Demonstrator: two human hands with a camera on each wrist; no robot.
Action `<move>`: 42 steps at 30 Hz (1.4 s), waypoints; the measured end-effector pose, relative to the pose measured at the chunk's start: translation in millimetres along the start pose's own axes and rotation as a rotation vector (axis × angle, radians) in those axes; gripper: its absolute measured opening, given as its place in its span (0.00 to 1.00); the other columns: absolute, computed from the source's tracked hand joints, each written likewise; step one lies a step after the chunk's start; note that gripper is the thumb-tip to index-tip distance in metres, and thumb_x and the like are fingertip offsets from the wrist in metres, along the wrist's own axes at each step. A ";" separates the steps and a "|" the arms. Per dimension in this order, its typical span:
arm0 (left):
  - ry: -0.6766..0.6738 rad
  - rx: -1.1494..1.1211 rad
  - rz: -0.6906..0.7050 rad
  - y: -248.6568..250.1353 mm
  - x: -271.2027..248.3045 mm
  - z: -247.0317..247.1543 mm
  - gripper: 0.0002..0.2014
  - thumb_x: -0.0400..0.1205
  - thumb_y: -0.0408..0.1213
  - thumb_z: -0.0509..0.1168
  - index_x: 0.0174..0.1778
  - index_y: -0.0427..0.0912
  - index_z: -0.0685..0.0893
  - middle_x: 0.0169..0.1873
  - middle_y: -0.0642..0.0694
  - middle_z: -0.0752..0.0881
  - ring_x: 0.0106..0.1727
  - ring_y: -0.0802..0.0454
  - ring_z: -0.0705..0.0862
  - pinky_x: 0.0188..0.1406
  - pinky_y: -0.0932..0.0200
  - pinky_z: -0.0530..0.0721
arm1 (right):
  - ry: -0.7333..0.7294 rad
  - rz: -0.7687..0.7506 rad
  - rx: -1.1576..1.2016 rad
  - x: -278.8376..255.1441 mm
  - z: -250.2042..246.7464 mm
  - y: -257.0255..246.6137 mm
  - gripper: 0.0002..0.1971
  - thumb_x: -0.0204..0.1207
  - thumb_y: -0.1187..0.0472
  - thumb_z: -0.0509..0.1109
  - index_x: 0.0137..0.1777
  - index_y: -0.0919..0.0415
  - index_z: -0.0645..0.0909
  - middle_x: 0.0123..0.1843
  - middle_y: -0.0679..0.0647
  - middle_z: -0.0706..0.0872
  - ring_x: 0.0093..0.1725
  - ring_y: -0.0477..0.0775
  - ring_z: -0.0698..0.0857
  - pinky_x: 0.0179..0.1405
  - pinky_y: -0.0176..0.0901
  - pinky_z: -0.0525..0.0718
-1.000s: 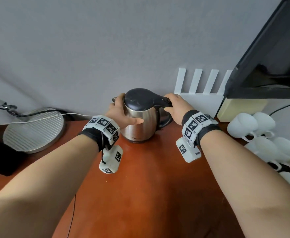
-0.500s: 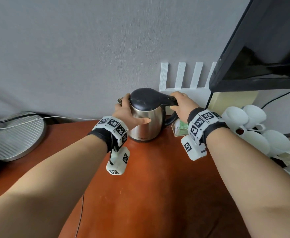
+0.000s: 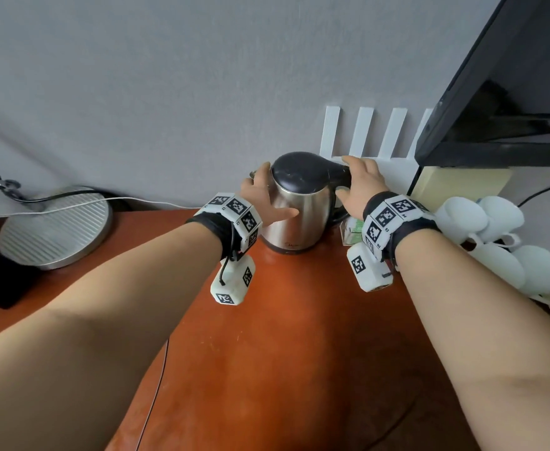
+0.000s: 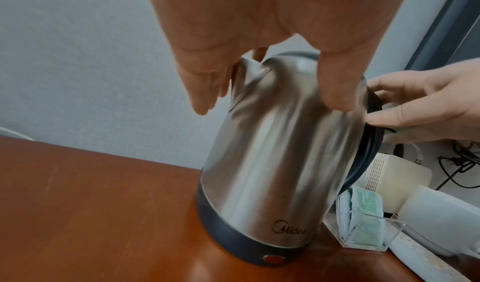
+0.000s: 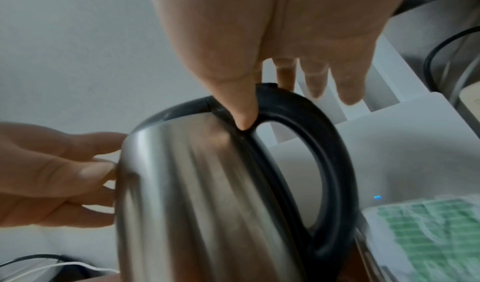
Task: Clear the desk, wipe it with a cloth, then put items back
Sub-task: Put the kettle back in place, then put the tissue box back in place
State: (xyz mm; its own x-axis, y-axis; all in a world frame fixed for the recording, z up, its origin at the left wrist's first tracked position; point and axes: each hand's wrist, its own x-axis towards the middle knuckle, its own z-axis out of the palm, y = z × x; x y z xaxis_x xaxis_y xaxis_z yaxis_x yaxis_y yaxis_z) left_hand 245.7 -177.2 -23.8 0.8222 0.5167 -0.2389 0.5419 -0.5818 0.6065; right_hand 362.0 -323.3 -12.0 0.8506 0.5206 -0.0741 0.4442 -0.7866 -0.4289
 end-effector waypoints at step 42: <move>0.304 0.255 -0.455 -368.7 -187.6 -240.6 0.33 0.82 0.39 0.63 0.82 0.45 0.57 0.83 0.46 0.52 0.83 0.42 0.51 0.80 0.47 0.59 | -0.493 -0.551 -0.042 -132.8 226.4 -423.0 0.44 0.73 0.46 0.72 0.83 0.49 0.49 0.82 0.59 0.54 0.80 0.62 0.62 0.77 0.58 0.66</move>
State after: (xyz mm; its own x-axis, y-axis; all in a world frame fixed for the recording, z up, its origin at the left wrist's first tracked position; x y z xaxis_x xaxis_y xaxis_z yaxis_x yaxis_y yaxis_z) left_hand -150.2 91.5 -20.0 0.4316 0.8835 -0.1819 0.8832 -0.3729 0.2845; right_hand -2.5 15.4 -24.6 0.2800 0.9247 -0.2578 0.7893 -0.3747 -0.4864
